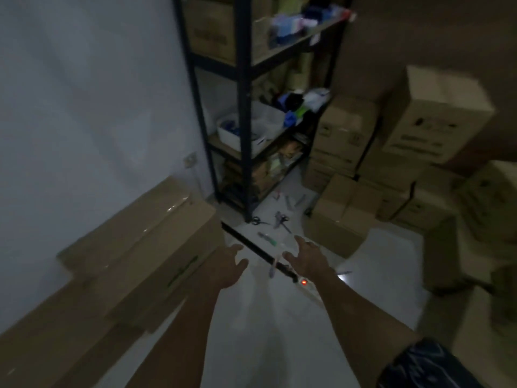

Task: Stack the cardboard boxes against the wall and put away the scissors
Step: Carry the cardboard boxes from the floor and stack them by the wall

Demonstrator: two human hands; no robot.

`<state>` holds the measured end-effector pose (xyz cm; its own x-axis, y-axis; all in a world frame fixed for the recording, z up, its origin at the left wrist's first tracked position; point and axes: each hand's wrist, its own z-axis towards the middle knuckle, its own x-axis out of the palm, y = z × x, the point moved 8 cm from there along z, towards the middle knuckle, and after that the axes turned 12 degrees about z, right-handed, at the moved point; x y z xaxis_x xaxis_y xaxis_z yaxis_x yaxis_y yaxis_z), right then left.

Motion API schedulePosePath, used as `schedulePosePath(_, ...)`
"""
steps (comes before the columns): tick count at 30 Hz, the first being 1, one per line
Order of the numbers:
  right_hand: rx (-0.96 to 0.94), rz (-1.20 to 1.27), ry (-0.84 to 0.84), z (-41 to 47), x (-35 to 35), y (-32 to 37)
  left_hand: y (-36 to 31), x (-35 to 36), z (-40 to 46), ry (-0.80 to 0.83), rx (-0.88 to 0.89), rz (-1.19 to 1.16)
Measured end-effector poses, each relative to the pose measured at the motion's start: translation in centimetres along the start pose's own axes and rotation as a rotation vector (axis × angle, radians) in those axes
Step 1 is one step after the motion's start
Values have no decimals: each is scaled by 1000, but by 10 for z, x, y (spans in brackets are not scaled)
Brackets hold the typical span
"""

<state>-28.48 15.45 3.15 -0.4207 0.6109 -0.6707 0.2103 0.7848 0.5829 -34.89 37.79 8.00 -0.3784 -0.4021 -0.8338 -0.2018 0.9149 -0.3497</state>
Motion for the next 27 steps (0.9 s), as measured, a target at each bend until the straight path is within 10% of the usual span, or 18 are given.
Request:
schedulePosePath(14, 198, 51, -150, 99, -232, -179, -257, 64, 188, 139, 168, -97)
schedulePosePath(27, 246, 39, -47, 301, -328, -302, -348, 162, 363, 260, -156, -422)
